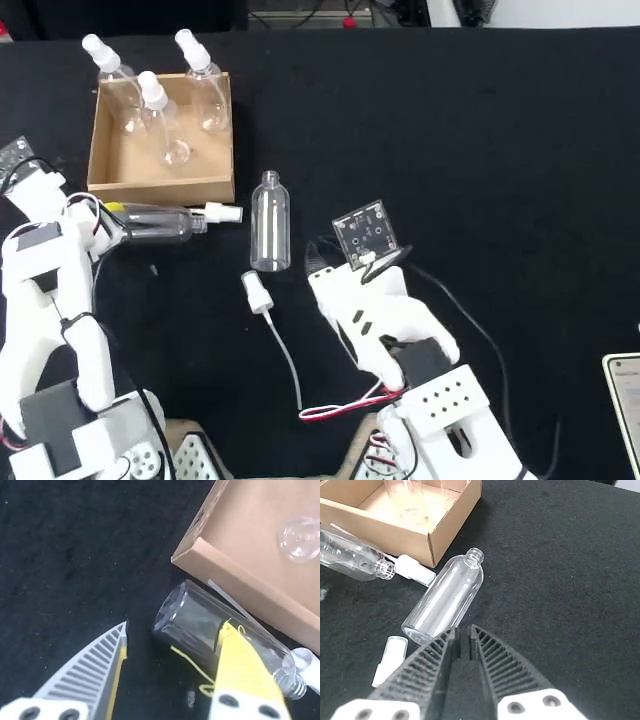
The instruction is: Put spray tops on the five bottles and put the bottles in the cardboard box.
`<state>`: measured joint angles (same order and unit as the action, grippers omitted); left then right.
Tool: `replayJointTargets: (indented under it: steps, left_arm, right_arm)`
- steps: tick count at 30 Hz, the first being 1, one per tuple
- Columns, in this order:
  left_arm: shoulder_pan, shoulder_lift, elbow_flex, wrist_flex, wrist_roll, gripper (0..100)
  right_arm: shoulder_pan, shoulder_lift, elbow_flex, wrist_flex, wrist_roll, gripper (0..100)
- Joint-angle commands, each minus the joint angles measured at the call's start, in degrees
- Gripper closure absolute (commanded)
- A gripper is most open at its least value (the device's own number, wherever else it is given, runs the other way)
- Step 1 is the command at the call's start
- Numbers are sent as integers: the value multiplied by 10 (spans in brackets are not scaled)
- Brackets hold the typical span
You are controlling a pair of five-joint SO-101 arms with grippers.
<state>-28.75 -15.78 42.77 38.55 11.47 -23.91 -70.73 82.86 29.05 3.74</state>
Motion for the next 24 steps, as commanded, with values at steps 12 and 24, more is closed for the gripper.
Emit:
replayJointTargets:
  steps: [12,24]
  left_arm:
    - [-42,-53,1,130,-42,727]
    - [-76,-250,33,237,-180,727]
  right_arm:
    - [6,-7,-7,-18,6,956]
    - [6,-7,-7,-18,6,956]
